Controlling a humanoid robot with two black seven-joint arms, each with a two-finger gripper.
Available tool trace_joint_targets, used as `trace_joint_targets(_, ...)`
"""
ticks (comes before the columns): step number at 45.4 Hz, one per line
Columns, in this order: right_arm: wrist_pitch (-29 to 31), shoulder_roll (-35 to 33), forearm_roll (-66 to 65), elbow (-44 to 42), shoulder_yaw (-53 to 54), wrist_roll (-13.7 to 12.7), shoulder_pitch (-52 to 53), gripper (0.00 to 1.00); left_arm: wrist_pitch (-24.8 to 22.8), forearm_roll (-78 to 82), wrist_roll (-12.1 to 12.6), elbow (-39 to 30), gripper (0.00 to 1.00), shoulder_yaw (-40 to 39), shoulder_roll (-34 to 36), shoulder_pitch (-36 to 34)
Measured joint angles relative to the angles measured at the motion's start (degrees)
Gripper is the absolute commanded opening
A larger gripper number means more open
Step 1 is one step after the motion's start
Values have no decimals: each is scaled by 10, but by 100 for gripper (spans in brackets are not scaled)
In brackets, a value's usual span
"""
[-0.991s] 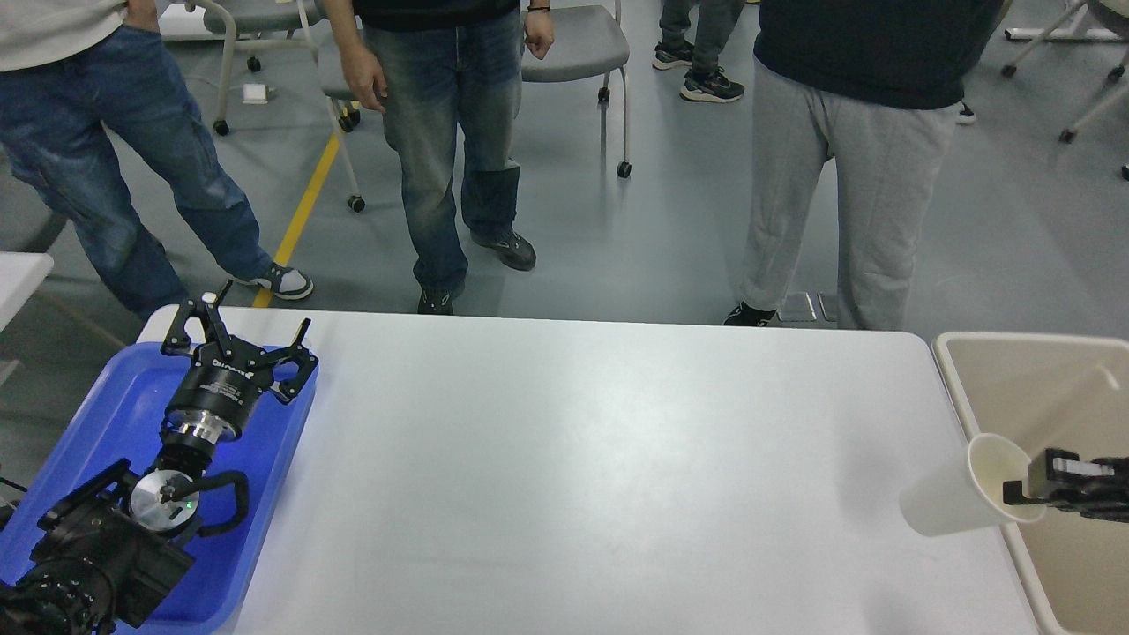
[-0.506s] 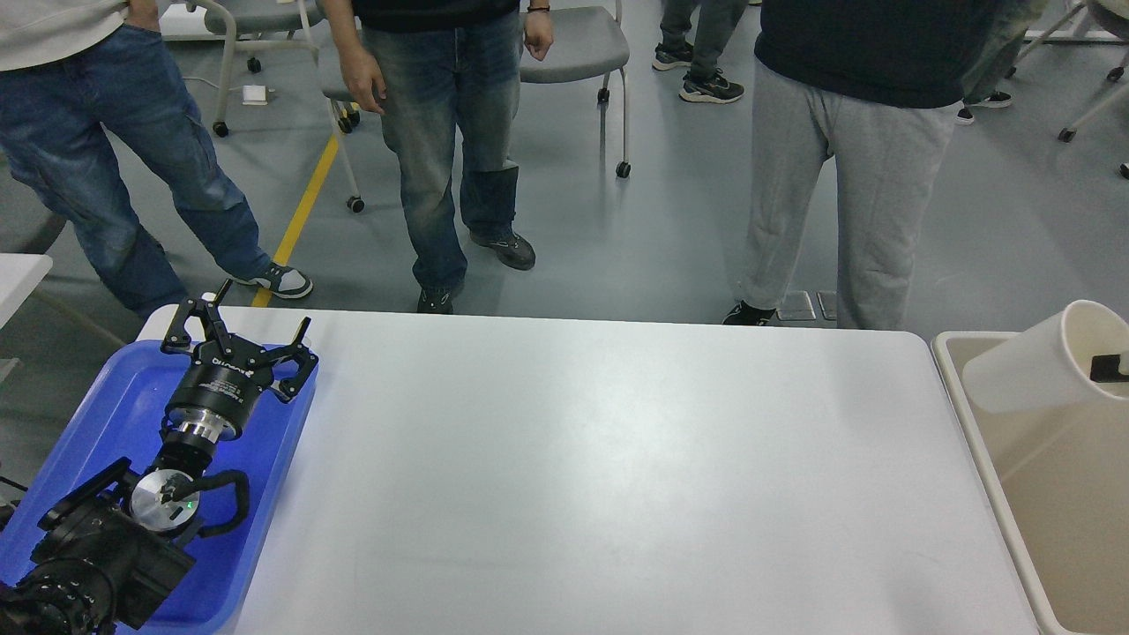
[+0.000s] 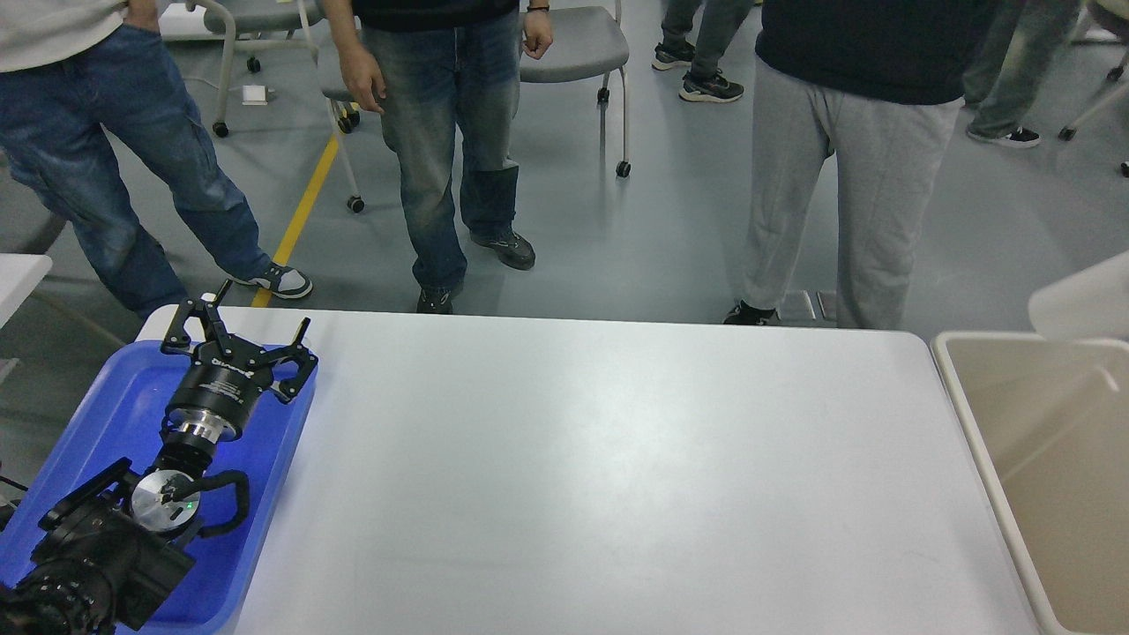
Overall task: Tidy desktop
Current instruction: 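Lift the white cup with the right gripper toward the beige bin, then lower the cup into the beige bin and open the right gripper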
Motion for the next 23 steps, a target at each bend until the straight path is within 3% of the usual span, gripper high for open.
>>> trace_joint_targets(15,-87,127,66,-189,-1,2,-34,0,0,0,0,0,100,0,0,0)
trace_joint_targets(23,-148,228,116,-322,-1,3,-60,0,0,0,0,0,100,0,0,0)
